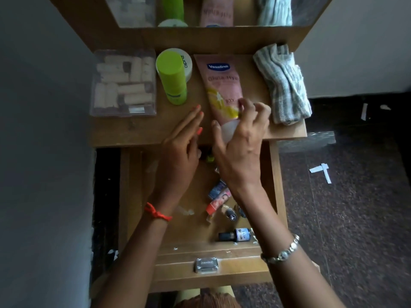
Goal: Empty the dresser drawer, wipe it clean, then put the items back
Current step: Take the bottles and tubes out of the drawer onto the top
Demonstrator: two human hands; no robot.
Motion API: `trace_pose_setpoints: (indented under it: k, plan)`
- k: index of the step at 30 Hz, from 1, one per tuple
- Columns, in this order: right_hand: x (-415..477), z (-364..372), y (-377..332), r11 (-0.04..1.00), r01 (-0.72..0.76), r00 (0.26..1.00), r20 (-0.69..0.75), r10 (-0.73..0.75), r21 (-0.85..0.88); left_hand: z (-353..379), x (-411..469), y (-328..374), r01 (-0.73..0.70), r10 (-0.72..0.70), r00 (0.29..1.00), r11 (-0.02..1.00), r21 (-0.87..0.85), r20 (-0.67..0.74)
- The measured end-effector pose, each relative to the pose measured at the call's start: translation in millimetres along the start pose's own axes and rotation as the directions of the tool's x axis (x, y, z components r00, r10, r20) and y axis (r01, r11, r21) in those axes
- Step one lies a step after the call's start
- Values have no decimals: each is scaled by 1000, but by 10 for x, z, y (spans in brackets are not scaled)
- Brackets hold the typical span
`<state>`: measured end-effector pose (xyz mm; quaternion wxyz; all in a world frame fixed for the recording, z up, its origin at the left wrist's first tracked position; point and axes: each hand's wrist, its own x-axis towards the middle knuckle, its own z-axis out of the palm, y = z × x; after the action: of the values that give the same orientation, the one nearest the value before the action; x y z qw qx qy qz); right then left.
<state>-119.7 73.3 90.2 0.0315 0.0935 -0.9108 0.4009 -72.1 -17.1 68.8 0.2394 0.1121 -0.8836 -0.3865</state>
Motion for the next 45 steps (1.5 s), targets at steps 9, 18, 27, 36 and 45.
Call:
trace_pose_setpoints:
  k: [9, 18, 27, 36, 45]
  plan:
    - [-22, -58, 46, 983, -16, 991, 134, -9, 184, -22, -152, 31, 63, -64, 997, 998, -10, -44]
    - [-517, -432, 529, 986, -8, 998, 59, -2, 166, -86, -698, -99, 214, -202, 962, 975, -51, 184]
    - [-790, -114, 693, 968, -221, 894, 373, 249, -116, 299, -1023, -136, 507, -526, 729, 845, 171, 439]
    - [-679, -21, 732, 915, -381, 799, 450, 399, -134, 388, -933, -219, 544, -497, 690, 836, 77, 527]
    - [-696, 1, 678, 747, -656, 692, 484, 536, 111, 290, -891, -263, 771, -575, 550, 628, -104, 606]
